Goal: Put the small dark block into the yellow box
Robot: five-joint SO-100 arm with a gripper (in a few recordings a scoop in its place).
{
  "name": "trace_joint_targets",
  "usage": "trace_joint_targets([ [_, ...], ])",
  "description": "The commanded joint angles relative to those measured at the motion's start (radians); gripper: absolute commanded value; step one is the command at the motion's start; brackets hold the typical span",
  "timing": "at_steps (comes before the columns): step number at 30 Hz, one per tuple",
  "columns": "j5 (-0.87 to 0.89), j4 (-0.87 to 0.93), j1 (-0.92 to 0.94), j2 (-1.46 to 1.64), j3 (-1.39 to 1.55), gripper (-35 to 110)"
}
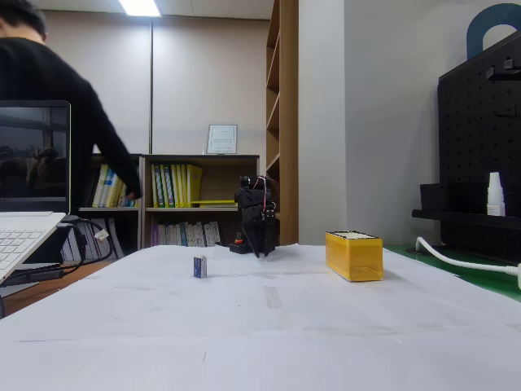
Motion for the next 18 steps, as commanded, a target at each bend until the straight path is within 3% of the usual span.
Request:
trace_joint_targets([
  [1, 0.002, 0.08, -0.017, -0.003, 0.017, 0],
  [10, -0.008, 0.08, -0.015, -0.003, 0.017, 0],
  [12, -0.201, 0.098, -0.02, -0.003, 0.017, 1],
  [18, -0.184, 0.095, -0.028, 0.002, 0.017, 3],
])
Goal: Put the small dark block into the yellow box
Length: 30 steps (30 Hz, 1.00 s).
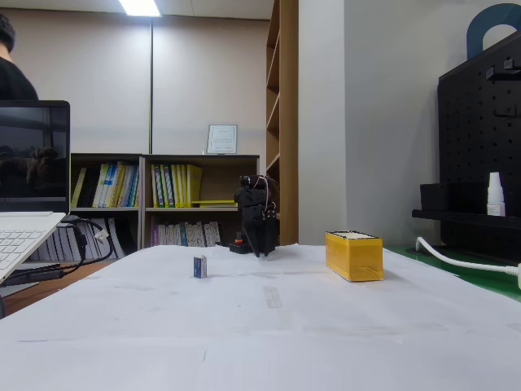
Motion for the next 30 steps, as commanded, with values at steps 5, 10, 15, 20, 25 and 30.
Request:
trace_joint_targets([
  [5, -0.078, -0.066, 0.002, 0.106, 0.021, 4],
  [10, -0.067, -0.1, 0.018, 0.215, 0.137, 4],
  [15, -0.037, -0.061, 0.008, 0.334, 0.273, 4],
  [20, 0.067, -0.038, -0.04, 0.538, 0.471, 4],
  [25, 0.267, -0.011, -0.091, 0.759, 0.718, 4],
  [30, 0.468, 0.103, -0.095, 0.927, 0.951, 6],
])
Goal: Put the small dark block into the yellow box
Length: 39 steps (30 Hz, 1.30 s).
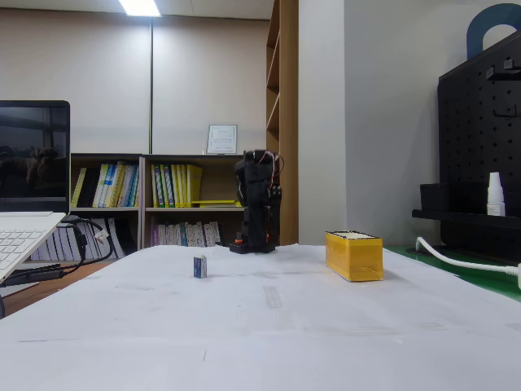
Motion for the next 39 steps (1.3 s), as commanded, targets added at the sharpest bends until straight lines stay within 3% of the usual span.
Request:
trace_joint_targets([
  [1, 0.121, 0.092, -0.005, 0.104, 0.235, 6],
  [5, 0.362, 0.13, 0.021, 0.17, 0.408, 12],
  [10, 0.448, 0.163, 0.048, 0.224, 0.506, 17],
  [14, 0.422, 0.17, 0.095, 0.278, 0.535, 17],
  [18, 0.391, 0.172, 0.173, 0.324, 0.575, 30],
  [28, 0.333, 0.179, 0.313, 0.451, 0.683, 29],
  [39, 0.091, 0.164, 0.44, 0.518, 0.756, 24],
])
